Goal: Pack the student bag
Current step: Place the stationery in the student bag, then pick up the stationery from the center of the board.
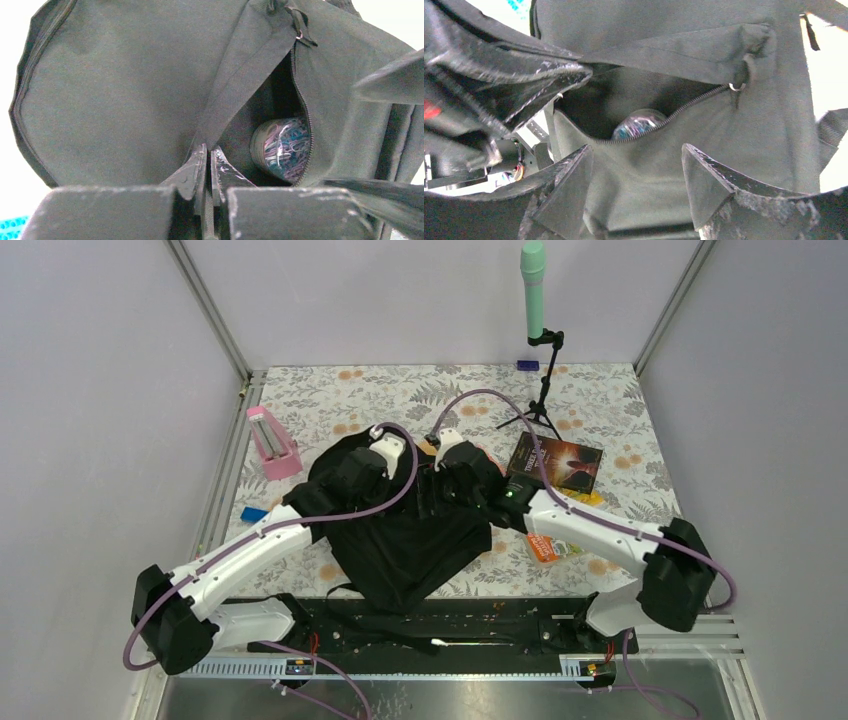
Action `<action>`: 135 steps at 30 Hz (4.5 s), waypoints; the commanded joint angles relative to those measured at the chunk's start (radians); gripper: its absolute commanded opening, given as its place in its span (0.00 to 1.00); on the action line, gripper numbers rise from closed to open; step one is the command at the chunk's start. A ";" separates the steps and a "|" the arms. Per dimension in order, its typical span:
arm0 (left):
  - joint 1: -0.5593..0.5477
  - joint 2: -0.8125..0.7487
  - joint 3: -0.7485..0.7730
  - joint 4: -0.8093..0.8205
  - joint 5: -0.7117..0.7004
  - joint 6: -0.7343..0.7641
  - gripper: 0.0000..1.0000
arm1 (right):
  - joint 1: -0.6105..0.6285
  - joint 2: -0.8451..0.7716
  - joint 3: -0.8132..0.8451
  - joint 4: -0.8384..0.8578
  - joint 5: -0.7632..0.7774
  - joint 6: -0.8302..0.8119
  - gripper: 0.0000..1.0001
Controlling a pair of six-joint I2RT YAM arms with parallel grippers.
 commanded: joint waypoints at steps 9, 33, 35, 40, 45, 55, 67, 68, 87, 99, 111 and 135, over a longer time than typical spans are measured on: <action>0.043 -0.045 0.156 -0.068 -0.133 -0.010 0.00 | -0.113 -0.177 -0.024 -0.235 0.185 -0.153 0.74; 0.052 -0.062 0.107 -0.105 -0.196 -0.053 0.00 | -0.529 0.318 0.243 -0.314 0.040 -0.393 0.58; 0.053 -0.058 0.106 -0.105 -0.188 -0.055 0.00 | -0.528 0.357 0.276 -0.328 0.040 -0.417 0.57; 0.053 -0.056 0.107 -0.105 -0.175 -0.062 0.00 | -0.529 0.452 0.370 -0.372 0.040 -0.441 0.48; 0.052 -0.055 0.106 -0.105 -0.164 -0.065 0.00 | -0.531 0.522 0.461 -0.427 0.027 -0.436 0.49; 0.053 -0.072 0.105 -0.104 -0.159 -0.068 0.00 | -0.569 0.624 0.543 -0.506 0.022 -0.352 0.51; 0.051 -0.083 0.102 -0.102 -0.155 -0.068 0.00 | -0.572 0.673 0.564 -0.538 -0.001 -0.326 0.49; 0.052 -0.083 0.102 -0.102 -0.155 -0.068 0.00 | -0.573 0.670 0.555 -0.538 -0.010 -0.325 0.48; 0.052 -0.074 0.101 -0.102 -0.149 -0.070 0.00 | -0.468 0.576 0.403 -0.493 0.200 -0.234 0.36; 0.052 -0.073 0.102 -0.102 -0.148 -0.070 0.00 | -0.467 0.574 0.377 -0.466 0.211 -0.236 0.30; 0.053 -0.068 0.101 -0.103 -0.148 -0.069 0.00 | -0.467 0.588 0.395 -0.460 0.203 -0.244 0.19; 0.051 -0.077 0.092 -0.076 -0.059 -0.080 0.00 | -0.408 -0.062 0.055 -0.532 -0.175 -0.186 0.00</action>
